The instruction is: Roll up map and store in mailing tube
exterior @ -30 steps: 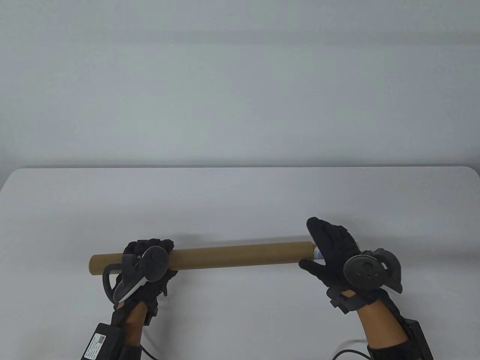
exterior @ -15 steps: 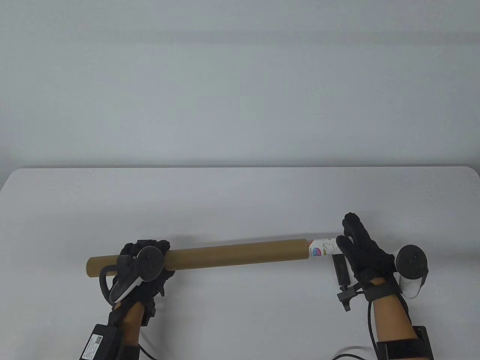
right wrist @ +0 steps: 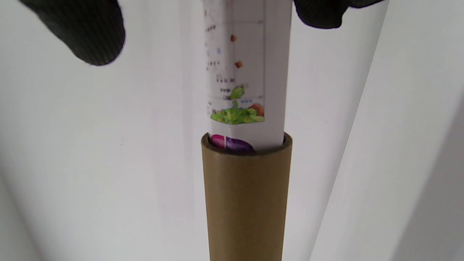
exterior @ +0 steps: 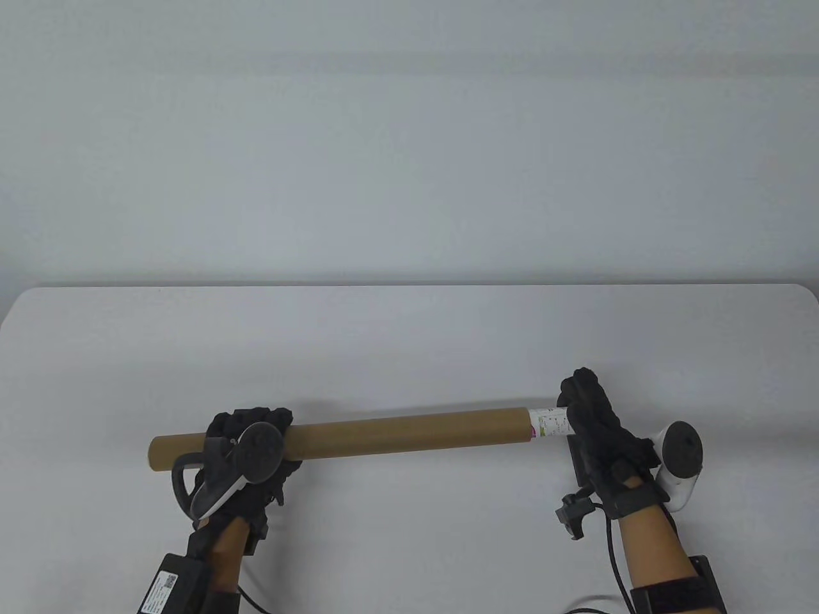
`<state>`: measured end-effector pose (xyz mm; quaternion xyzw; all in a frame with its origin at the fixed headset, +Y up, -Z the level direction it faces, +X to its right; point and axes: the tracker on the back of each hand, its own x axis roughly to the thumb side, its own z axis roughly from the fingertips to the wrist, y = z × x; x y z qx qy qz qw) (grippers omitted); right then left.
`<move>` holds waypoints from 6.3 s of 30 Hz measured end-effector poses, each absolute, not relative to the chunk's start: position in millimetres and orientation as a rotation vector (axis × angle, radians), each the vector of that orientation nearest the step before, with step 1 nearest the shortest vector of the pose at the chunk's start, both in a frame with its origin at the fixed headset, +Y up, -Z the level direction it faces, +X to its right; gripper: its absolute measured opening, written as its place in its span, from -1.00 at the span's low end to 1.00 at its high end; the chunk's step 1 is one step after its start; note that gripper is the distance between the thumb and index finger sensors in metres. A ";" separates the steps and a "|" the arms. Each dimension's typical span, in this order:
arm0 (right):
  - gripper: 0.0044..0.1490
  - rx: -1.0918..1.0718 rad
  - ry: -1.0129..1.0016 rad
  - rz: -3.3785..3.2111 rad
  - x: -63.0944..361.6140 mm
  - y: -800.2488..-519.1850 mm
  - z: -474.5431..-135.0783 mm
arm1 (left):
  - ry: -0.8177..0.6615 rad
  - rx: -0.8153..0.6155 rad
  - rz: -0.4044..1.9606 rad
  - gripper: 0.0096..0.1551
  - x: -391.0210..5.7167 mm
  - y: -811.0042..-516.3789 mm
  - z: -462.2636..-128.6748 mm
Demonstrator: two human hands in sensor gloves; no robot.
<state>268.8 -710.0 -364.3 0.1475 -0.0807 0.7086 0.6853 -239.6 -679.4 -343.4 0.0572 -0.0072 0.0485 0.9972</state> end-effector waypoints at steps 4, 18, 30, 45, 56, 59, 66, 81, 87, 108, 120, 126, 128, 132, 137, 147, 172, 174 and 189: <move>0.26 0.337 -0.177 1.599 265.1 -710.7 -363.4 | -0.023 0.127 0.083 -0.14 -235.3 -678.0 -341.7; 0.29 0.413 -0.171 1.642 241.2 -705.2 -358.2 | -0.063 0.147 0.064 -0.13 -207.5 -668.2 -334.8; 0.25 0.407 -0.106 1.783 241.3 -697.0 -365.7 | -0.041 0.114 0.086 -0.12 -202.1 -673.5 -337.5; 0.12 0.050 0.250 2.841 308.5 -674.2 -370.2 | 0.014 0.070 0.079 -0.12 -220.1 -681.6 -342.3; 0.07 -0.115 0.586 2.941 326.0 -749.1 -381.2 | 0.014 0.043 0.073 -0.12 -220.8 -681.8 -341.5; 0.02 -0.129 0.563 2.929 325.0 -754.4 -383.8 | 0.015 0.039 0.073 -0.12 -220.9 -682.1 -341.6; -0.18 -0.148 0.454 3.011 321.1 -753.0 -383.5 | 0.019 0.031 0.070 -0.12 -220.6 -682.2 -342.4; -0.18 0.165 -0.151 2.007 302.9 -694.3 -370.7 | 0.010 0.038 0.122 -0.12 -221.3 -682.0 -343.3; -0.19 0.270 -0.112 1.770 283.0 -697.4 -372.5 | -0.011 0.050 0.141 -0.12 -217.1 -679.4 -341.7; -0.03 0.279 -0.101 1.629 231.7 -699.3 -357.3 | 0.034 0.027 0.154 -0.16 -210.2 -678.5 -338.9; 0.24 0.367 -0.089 1.739 234.7 -690.6 -361.6 | 0.033 0.029 0.185 -0.17 -201.6 -679.3 -342.4; 0.33 0.394 -0.145 1.819 242.7 -678.5 -358.9 | 0.065 0.026 0.289 -0.12 -216.9 -677.4 -347.0; 0.30 0.410 -0.178 1.857 241.7 -673.6 -355.5 | 0.107 0.008 0.324 -0.07 -228.5 -674.6 -349.0; 0.25 0.503 -0.268 1.939 234.6 -660.3 -344.1 | 0.214 -0.011 0.365 -0.04 -258.2 -670.6 -353.3; 0.15 0.660 -0.364 1.984 226.4 -656.1 -330.7 | 0.381 -0.097 0.416 -0.02 -303.0 -677.2 -360.1; 0.25 0.779 -0.254 1.895 213.1 -675.6 -331.2 | 0.695 -0.260 0.489 -0.01 -369.4 -718.7 -364.0; 0.26 0.751 -0.142 1.915 209.0 -695.4 -337.1 | 0.823 -0.305 0.199 0.01 -365.2 -759.9 -377.8; 0.26 0.753 -0.137 1.917 208.2 -696.2 -337.1 | 0.847 -0.326 0.163 0.05 -364.0 -760.4 -378.1; 0.26 0.752 -0.134 1.918 207.2 -696.9 -337.6 | 0.829 -0.375 0.168 0.18 -364.4 -757.2 -375.8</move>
